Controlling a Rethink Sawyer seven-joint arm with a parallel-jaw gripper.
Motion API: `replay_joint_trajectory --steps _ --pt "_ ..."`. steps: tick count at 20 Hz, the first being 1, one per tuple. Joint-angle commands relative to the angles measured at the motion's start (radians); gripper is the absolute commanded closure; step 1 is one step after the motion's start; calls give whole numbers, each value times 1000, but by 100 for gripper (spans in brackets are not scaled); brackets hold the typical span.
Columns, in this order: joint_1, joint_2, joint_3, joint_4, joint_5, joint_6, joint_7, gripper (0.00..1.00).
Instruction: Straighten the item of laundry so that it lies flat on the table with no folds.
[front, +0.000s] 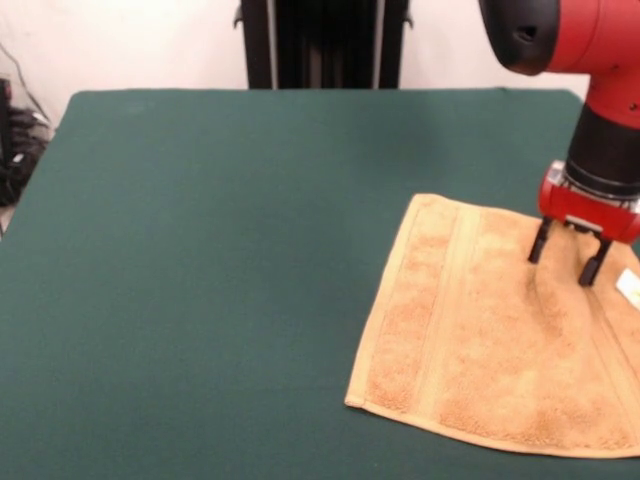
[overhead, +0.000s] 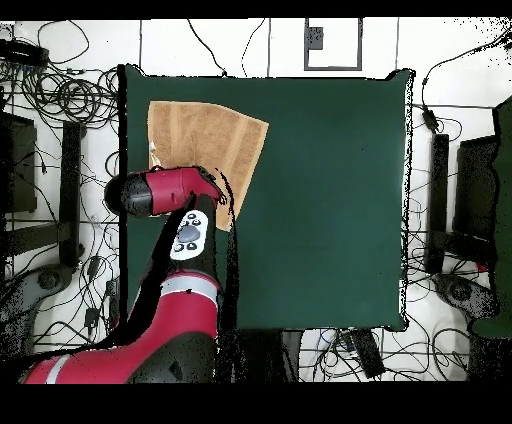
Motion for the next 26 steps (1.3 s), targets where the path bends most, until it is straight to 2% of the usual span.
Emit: replay_joint_trajectory --steps 1,7,13,20,26 --pt "-1 274 102 67 20 45 87 0" --pt "-15 213 140 106 94 170 117 0" --pt "-29 183 164 154 131 162 107 0" --pt "-28 174 163 165 150 165 101 0" --pt "-25 111 168 211 163 209 87 0"
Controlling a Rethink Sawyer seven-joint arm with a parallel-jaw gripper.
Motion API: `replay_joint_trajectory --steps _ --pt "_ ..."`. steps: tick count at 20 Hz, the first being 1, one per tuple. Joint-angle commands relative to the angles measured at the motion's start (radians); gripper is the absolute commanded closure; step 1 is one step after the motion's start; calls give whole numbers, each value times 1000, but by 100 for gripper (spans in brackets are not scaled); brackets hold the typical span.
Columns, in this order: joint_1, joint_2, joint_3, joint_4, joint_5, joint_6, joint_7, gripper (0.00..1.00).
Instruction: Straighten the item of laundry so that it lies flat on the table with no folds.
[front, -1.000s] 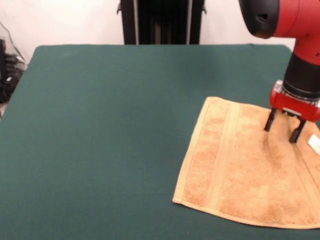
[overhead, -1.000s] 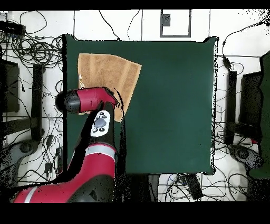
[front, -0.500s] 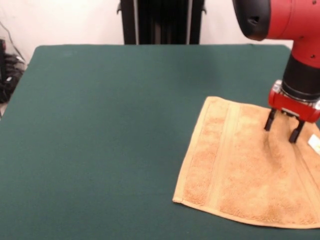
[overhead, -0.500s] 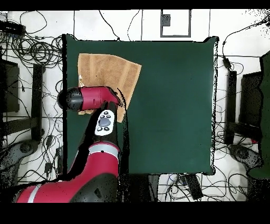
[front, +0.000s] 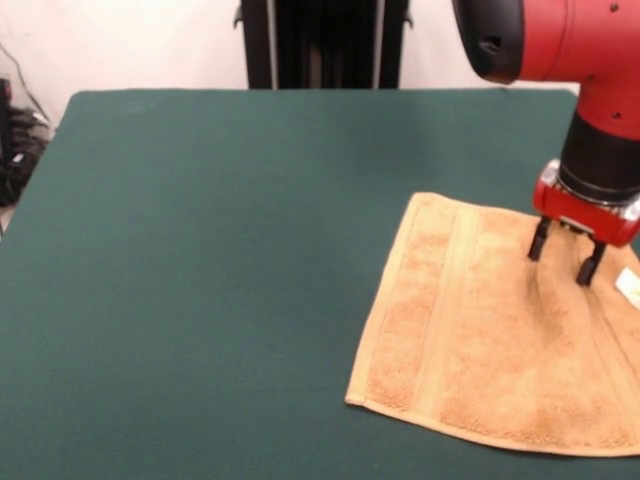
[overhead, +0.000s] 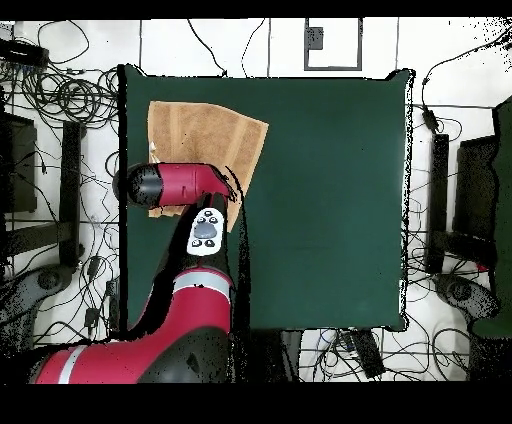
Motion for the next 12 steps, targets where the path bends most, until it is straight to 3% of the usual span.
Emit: replay_joint_trajectory --steps 1,12 --pt "8 94 163 218 43 136 83 0" --pt "12 62 172 256 51 101 68 0"
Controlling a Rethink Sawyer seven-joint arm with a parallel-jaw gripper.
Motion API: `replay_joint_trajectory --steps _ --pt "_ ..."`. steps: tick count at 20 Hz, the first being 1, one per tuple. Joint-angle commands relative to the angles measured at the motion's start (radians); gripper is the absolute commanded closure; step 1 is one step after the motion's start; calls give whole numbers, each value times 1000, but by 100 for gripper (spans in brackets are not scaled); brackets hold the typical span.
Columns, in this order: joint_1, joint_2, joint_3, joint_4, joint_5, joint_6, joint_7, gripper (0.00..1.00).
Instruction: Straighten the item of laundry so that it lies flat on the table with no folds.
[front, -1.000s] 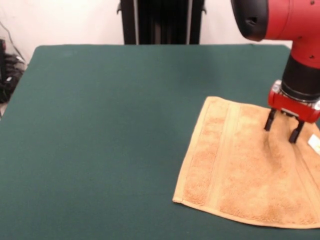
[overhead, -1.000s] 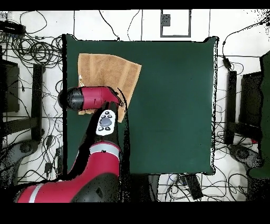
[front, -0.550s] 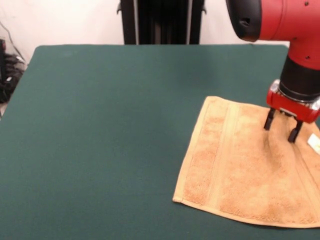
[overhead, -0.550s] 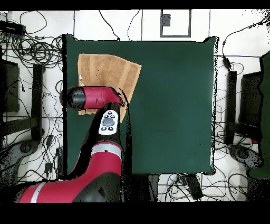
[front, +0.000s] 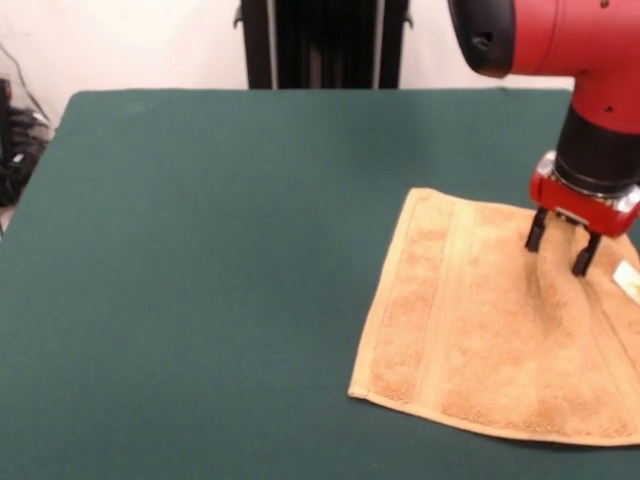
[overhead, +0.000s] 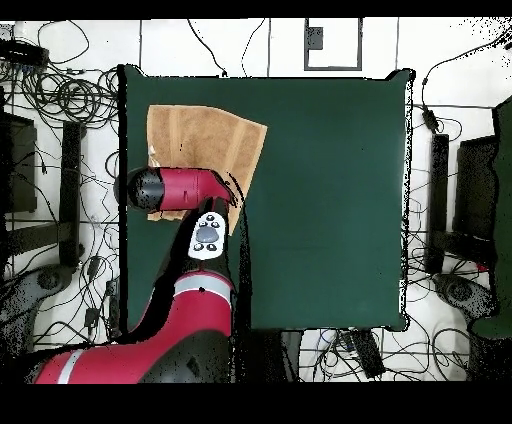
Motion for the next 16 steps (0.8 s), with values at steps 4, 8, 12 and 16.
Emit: replay_joint_trajectory --steps 4,8,12,16 --pt "-40 36 211 272 31 98 16 0" --pt "-99 6 257 319 32 116 -19 0" --pt "-111 2 263 328 9 121 -11 0" --pt "-51 16 202 282 -17 178 51 0"
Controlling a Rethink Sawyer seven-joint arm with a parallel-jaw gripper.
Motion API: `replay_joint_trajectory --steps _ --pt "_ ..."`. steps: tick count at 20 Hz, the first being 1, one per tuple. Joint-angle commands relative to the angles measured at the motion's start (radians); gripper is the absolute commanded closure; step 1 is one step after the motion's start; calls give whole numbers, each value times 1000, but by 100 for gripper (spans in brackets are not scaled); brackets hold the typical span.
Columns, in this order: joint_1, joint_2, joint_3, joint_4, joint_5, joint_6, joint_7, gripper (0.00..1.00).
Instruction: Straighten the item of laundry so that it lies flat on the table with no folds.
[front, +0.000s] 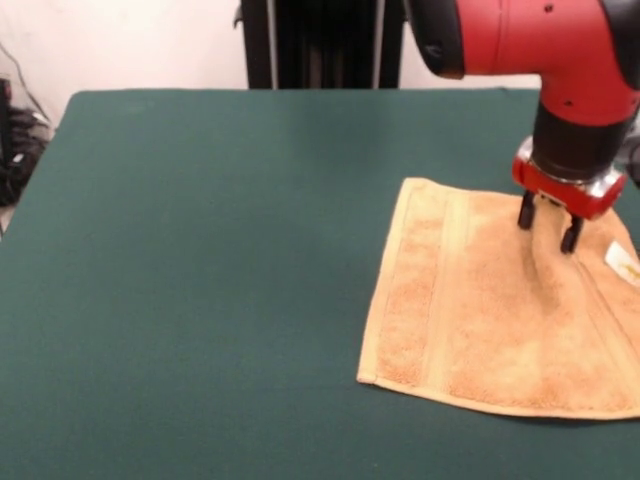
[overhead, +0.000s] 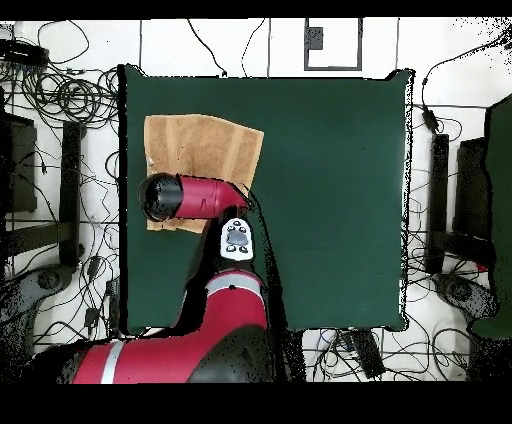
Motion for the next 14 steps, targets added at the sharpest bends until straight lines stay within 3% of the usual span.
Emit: replay_joint_trajectory --steps 1,8,14 --pt "78 85 61 127 -20 194 76 0" --pt "113 118 31 114 -12 123 109 0" --pt "48 78 78 173 8 93 62 0"
